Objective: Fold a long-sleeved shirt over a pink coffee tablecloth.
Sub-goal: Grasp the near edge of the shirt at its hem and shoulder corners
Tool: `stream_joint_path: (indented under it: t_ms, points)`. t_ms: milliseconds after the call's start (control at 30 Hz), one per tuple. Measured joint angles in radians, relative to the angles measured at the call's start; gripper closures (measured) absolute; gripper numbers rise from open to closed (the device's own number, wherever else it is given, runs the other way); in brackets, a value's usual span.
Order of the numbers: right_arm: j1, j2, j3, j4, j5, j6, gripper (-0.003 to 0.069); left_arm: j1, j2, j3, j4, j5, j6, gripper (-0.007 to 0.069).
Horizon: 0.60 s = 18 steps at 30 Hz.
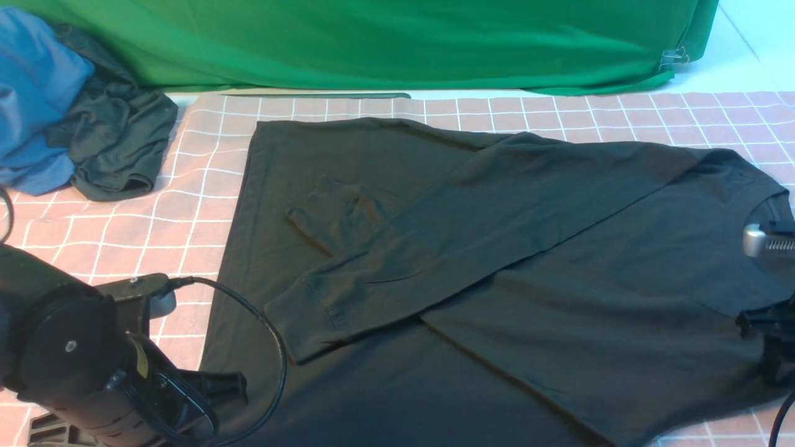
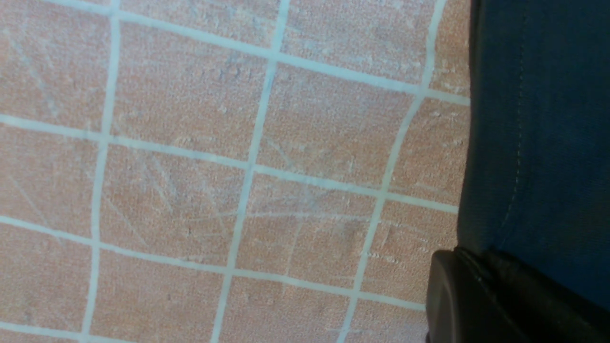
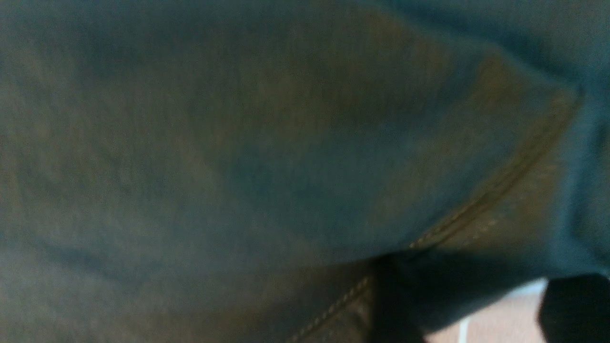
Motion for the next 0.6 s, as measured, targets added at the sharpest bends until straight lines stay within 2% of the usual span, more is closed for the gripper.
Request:
stream_joint_path:
  t_ms: [33,67,133,267,600]
  points:
    - [0.000,0.000,0.000,0.000,-0.006,-0.004,0.0344,0.000,0.000,0.000,0.000,-0.002,0.000,0.0593]
    - [0.000,0.000,0.000,0.001,-0.021,-0.010,0.0431,0.000,0.000,0.000,0.000,-0.004,0.000,0.0593]
    - [0.000,0.000,0.000,0.002,-0.035,-0.012,0.0507,0.000,0.000,0.000,0.000,-0.004,0.000,0.0593]
    - [0.000,-0.003,0.000,0.004,-0.030,-0.013,0.0601,0.000,0.000,0.000,0.000,-0.005,0.000,0.0593]
    - [-0.002,-0.192,-0.005,0.007,0.020,-0.039,0.0615,0.000,0.000,-0.082,-0.001,0.069,0.000,0.0593]
